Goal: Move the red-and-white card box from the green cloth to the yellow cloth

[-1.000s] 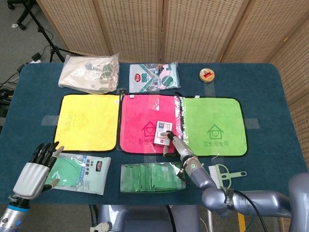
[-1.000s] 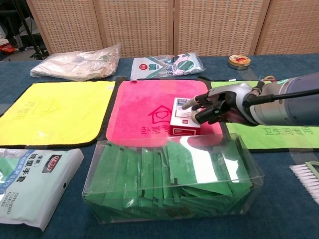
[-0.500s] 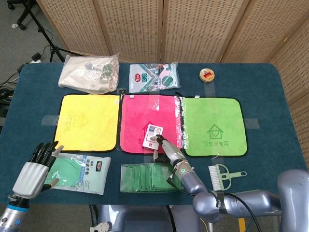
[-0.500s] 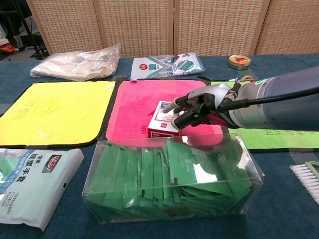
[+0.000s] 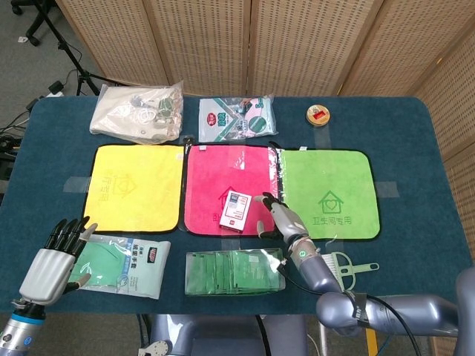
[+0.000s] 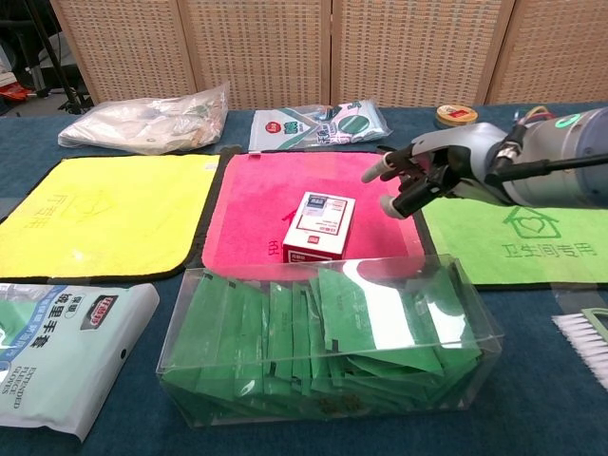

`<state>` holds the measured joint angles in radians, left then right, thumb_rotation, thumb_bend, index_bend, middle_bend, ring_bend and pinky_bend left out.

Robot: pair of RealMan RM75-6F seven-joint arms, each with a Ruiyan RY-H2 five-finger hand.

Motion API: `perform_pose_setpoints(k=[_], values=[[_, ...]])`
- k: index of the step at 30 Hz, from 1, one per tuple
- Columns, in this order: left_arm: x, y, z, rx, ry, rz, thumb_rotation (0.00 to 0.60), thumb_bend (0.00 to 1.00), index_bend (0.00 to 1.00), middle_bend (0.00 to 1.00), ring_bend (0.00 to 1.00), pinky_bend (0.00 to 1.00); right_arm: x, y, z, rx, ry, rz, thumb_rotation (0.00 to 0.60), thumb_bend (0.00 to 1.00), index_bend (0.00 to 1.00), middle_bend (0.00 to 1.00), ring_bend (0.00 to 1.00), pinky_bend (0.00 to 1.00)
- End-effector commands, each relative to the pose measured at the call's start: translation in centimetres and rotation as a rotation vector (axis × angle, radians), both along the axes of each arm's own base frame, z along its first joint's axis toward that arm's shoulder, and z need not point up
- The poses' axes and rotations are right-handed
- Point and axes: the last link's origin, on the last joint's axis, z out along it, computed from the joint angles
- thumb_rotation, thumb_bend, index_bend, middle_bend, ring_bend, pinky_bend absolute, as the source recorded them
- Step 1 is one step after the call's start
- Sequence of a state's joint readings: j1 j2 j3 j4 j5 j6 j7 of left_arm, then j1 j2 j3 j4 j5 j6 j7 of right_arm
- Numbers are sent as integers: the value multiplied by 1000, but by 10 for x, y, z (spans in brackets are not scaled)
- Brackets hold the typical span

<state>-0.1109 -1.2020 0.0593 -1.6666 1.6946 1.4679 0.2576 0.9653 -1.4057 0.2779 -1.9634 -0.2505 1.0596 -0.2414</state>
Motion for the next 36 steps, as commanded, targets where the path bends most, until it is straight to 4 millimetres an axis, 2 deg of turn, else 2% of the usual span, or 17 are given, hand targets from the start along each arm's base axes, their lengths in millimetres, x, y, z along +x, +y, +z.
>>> perform_pose_setpoints(k=[1,5,7,12,16,24,29,30,32,34,36], values=[[0,0,-1,-1,2,1,600,111,0,0,0,0,-20,5,17,-36,39,50,600,608,131,0,0,0],[0,0,-3,-7,9,2,600,111,0,0,0,0,-44,10,34,-105,91,141,600,608,131,0,0,0],[0,-1,-5,-13,13,0,600,111,0,0,0,0,-65,13,45,-160,154,196,600,608,131,0,0,0],[0,-1,-12,-30,30,-4,600,111,0,0,0,0,-106,31,64,-277,179,293,600,608,131,0,0,0],[1,0,-17,-39,28,-18,600,111,0,0,0,0,-139,47,79,-388,303,396,600,636,131,0,0,0],[0,3,-22,-54,15,-17,600,113,0,0,0,0,-177,81,96,-496,382,477,600,646,131,0,0,0],[-1,5,-25,-61,5,-19,600,112,0,0,0,0,-193,98,111,-573,444,509,600,646,131,0,0,0],[-1,5,-26,-66,5,-18,600,112,0,0,0,0,-196,102,113,-584,468,514,600,635,131,0,0,0],[-2,6,-27,-71,5,-15,600,112,0,0,0,0,-203,107,117,-603,517,521,600,543,131,0,0,0],[-2,7,-29,-78,2,-13,600,112,0,0,0,0,-211,112,121,-608,568,517,600,367,117,0,0,0],[-2,9,-31,-85,-2,-13,600,111,0,0,0,0,-217,114,123,-614,592,504,600,262,96,0,0,0]])
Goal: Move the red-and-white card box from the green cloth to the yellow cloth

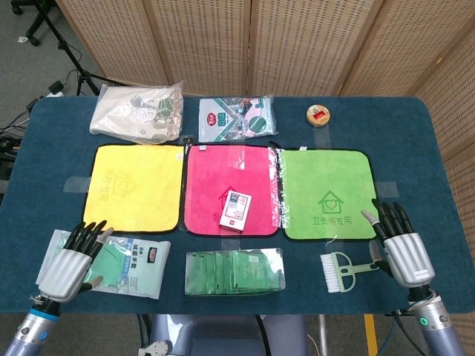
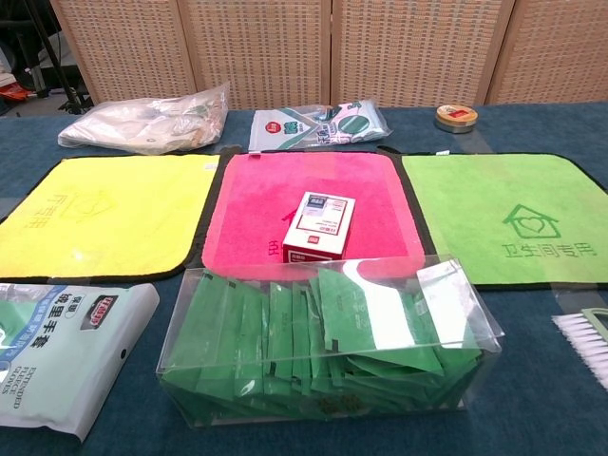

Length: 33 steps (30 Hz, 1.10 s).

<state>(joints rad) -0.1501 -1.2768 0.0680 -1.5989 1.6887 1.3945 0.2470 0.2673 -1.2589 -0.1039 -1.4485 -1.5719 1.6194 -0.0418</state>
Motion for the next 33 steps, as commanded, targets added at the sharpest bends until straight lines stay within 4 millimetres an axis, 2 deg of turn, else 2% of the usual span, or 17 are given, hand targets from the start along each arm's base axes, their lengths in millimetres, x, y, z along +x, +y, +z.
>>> perform_pose_setpoints(k=[1,8,11,16,17,19,20,21,23,29,33], values=[[0,2,-3,-9,-2,1,600,111,0,0,0,0,-11,6,4,-33,42,-22,600,242,90,0,0,0],[2,14,-9,-39,-4,8,600,111,0,0,0,0,-26,10,6,-80,59,-41,600,234,89,0,0,0],[11,21,-8,-64,-26,-7,600,111,0,0,0,0,-26,9,7,-88,50,-38,600,236,89,0,0,0],[41,46,7,-104,-3,-99,600,119,0,0,0,0,-29,8,11,-106,31,-56,600,241,89,0,0,0],[46,49,9,-109,3,-112,600,140,0,0,0,0,-30,7,11,-106,28,-58,600,241,89,0,0,0],[58,58,16,-118,18,-142,600,247,0,0,0,0,-30,7,12,-107,19,-61,600,238,89,0,0,0],[66,62,20,-122,27,-165,600,343,0,0,0,0,-31,7,13,-107,15,-62,600,240,89,0,0,0],[79,70,26,-118,43,-212,600,403,0,0,0,0,-31,6,13,-104,12,-66,600,240,89,0,0,0],[91,79,32,-111,90,-265,600,518,0,0,0,0,-32,5,14,-102,7,-70,600,243,89,0,0,0],[125,106,30,-149,214,-389,600,592,0,0,0,0,-32,4,19,-116,-21,-70,600,245,89,0,0,0],[144,131,21,-173,346,-470,600,702,0,0,0,0,-34,3,22,-124,-41,-76,600,245,89,0,0,0]])
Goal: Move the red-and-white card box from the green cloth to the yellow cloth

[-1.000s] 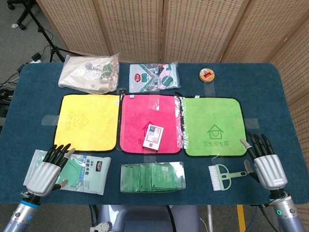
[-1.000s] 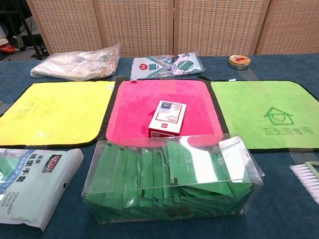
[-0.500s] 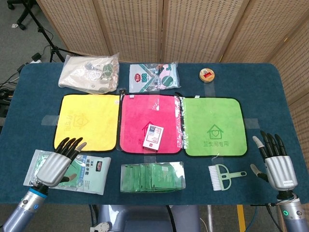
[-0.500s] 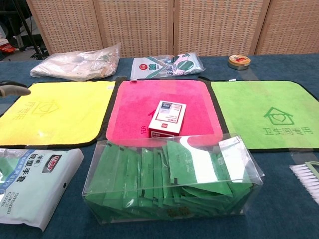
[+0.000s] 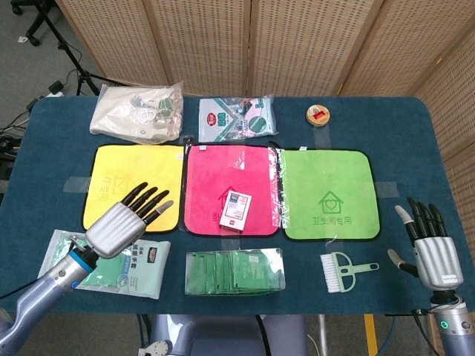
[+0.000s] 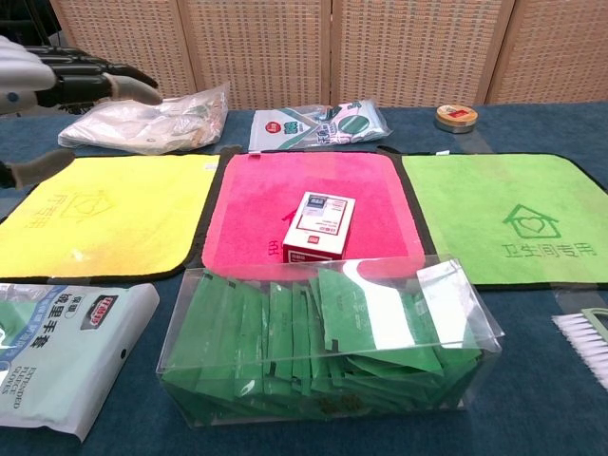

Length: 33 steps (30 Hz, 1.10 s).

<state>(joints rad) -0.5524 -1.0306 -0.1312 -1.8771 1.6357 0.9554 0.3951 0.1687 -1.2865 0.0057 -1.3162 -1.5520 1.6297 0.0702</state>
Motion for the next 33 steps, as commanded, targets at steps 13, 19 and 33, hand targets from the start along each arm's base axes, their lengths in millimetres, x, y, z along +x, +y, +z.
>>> perform_pose_setpoints(k=[13,19,33], values=[[78,90,-78,8,307,-303,600,932,0,0,0,0,-10,-6,14,-37,-57,-28,600,246,89,0,0,0],[91,102,-107,-30,317,-310,600,953,0,0,0,0,-14,-8,18,-49,-67,-44,600,246,89,0,0,0],[120,105,-156,-133,306,-317,600,952,0,0,0,0,-28,-14,30,-80,-103,-87,600,247,89,0,0,0]])
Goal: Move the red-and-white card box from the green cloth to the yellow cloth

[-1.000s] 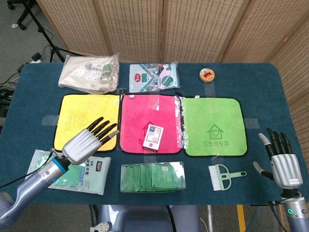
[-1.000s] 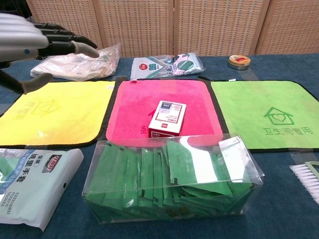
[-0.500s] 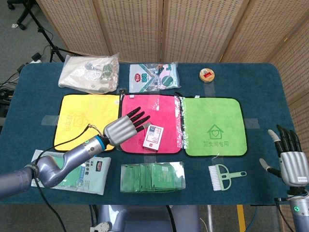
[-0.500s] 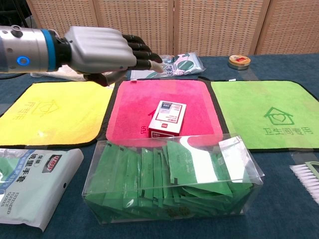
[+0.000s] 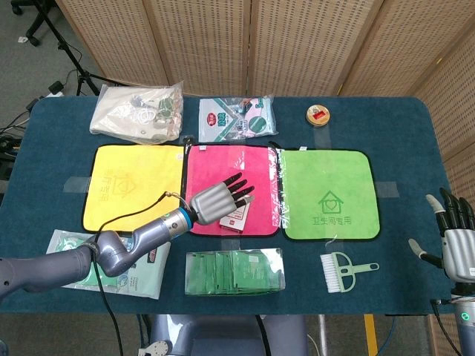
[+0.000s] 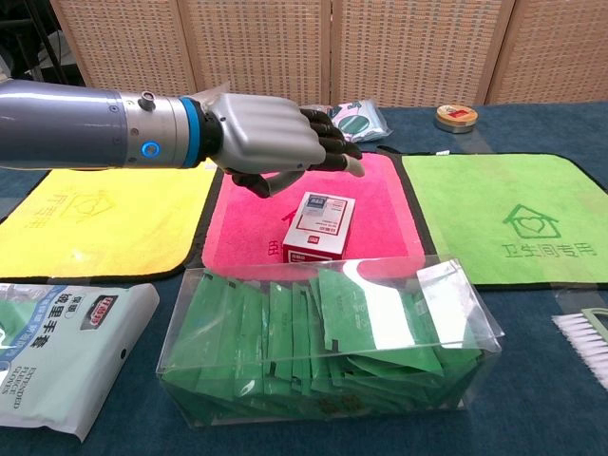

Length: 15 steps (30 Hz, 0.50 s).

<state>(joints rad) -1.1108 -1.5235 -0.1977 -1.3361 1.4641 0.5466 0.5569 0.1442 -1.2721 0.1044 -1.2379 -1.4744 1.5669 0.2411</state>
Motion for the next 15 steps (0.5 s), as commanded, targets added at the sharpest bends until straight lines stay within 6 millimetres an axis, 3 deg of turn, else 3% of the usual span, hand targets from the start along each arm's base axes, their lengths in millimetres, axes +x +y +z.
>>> perform_pose_setpoints(k=[1,6,15], values=[[6,-2,-14,-36,7,8,600,952,0,0,0,0,-2,-1,3,-7,-4,-6,600,247,89,0,0,0],[5,-7,-22,-66,24,1,600,952,0,0,0,0,-3,0,4,-16,-8,-4,600,247,89,0,0,0],[-6,-12,-16,-100,51,31,600,955,0,0,0,0,-2,1,5,-18,-11,2,600,245,89,0,0,0]])
